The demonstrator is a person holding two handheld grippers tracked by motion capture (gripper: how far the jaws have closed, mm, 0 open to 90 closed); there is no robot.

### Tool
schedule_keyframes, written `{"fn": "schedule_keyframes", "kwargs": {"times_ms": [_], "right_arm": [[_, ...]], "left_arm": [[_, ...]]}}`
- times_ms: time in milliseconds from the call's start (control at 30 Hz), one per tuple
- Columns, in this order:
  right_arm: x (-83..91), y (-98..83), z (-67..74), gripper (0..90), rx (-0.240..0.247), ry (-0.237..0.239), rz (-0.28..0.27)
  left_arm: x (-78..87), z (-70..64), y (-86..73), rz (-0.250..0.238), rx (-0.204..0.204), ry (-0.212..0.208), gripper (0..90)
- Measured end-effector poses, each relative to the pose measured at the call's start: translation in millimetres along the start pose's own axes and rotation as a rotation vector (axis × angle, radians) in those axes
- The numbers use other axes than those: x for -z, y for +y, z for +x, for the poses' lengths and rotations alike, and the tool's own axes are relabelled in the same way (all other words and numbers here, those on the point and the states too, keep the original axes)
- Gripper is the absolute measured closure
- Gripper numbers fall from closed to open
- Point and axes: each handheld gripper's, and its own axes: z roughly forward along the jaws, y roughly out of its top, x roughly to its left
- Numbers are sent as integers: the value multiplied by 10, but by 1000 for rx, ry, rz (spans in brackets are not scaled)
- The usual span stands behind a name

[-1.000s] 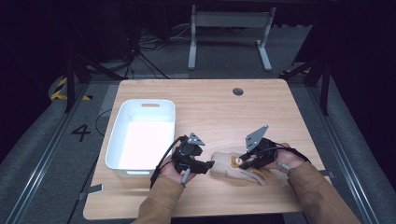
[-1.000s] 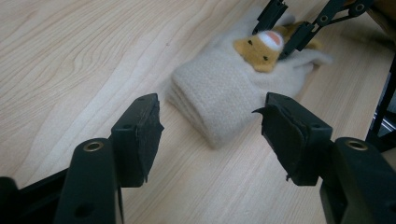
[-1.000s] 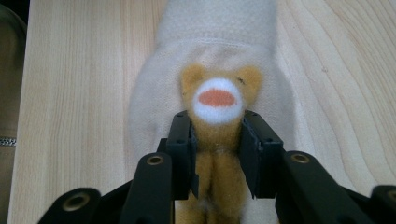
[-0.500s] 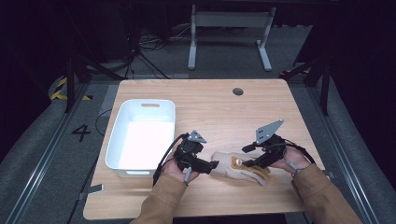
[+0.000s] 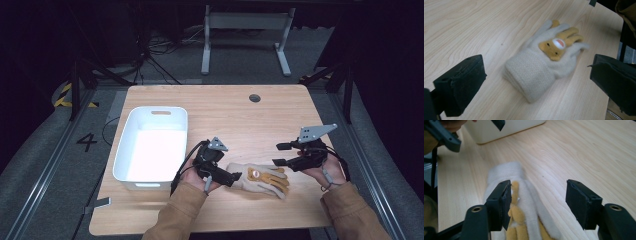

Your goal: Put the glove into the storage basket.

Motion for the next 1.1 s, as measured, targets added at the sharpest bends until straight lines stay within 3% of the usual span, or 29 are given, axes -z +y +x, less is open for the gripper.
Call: {"fn": "schedule_keyframes", "kwargs": {"times_ms": [300,433,467,533,867,1100], "right_arm": [[180,-57,-93,302,-79,-91,-71],[284,-95,-158,233,-126,-167,-110],[305,-110,-181,182,-143,-192,-114],[324,-133,-210,159,-159,-242,-104],[387,-298,-375,93,-209,-401,-62],[410,-422,-483,37,-267,-437,-46]], "left_arm": [[13,12,5,-41,0,6,0],[-5,10,1,-30,-8,8,0],[-9,9,0,-28,-8,9,0],[-16,10,-2,-27,-7,5,0],[-41,37,-24,-24,-17,21,0],[-91,60,-31,-21,-35,28,0]]}}
